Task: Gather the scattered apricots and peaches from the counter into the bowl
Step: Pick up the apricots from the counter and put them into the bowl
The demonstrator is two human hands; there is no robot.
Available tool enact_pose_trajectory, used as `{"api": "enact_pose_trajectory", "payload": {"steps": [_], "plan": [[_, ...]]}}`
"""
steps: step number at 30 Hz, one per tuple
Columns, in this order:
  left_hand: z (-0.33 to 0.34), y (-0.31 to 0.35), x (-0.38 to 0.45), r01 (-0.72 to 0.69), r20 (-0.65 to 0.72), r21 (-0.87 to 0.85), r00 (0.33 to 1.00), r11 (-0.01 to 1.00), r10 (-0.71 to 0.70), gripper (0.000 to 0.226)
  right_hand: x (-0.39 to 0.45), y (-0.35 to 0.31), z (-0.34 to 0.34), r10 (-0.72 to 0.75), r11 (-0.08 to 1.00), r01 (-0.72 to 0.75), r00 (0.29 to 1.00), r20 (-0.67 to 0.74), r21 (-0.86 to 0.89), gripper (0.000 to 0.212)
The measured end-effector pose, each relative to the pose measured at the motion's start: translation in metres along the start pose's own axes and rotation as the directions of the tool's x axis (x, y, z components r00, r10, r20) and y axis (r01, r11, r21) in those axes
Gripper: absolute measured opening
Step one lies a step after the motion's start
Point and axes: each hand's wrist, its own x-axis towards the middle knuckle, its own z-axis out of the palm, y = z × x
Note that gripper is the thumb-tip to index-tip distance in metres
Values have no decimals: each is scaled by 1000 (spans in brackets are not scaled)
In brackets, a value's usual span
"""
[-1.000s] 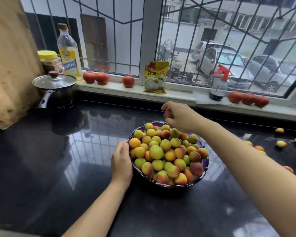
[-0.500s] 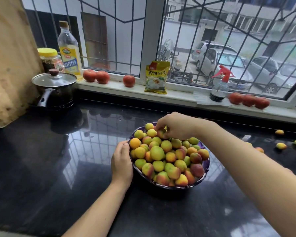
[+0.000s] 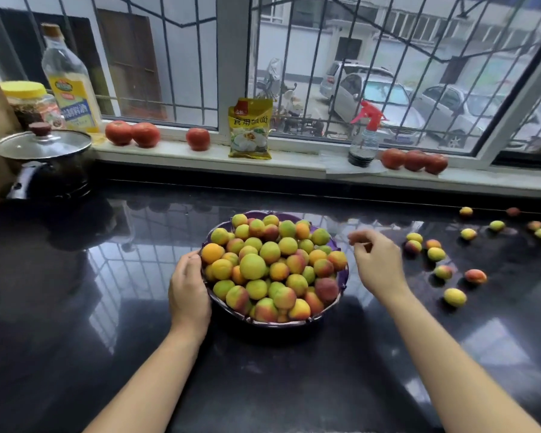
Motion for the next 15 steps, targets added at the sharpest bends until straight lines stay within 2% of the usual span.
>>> {"api": "enact_pose_trajectory", "payload": {"steps": [2, 6, 11, 15], "plan": [[2, 0, -1, 0, -12, -9, 1000, 1000, 0, 38, -6, 36, -3, 121, 985, -122, 993, -8, -123, 30], [4, 7, -6, -11, -27, -24, 1000, 1000, 11, 33, 7, 65, -13, 241, 914, -241, 970, -41, -327, 44], [2, 5, -4, -9, -20, -42, 1000, 999, 8, 34, 39, 87, -24, 387, 769, -347, 921, -40, -537, 50], [2, 2, -3, -19, -11, -31, 1000, 999, 19, 30, 47, 101, -19, 411, 734, -344, 911, -20, -586, 56]]}}
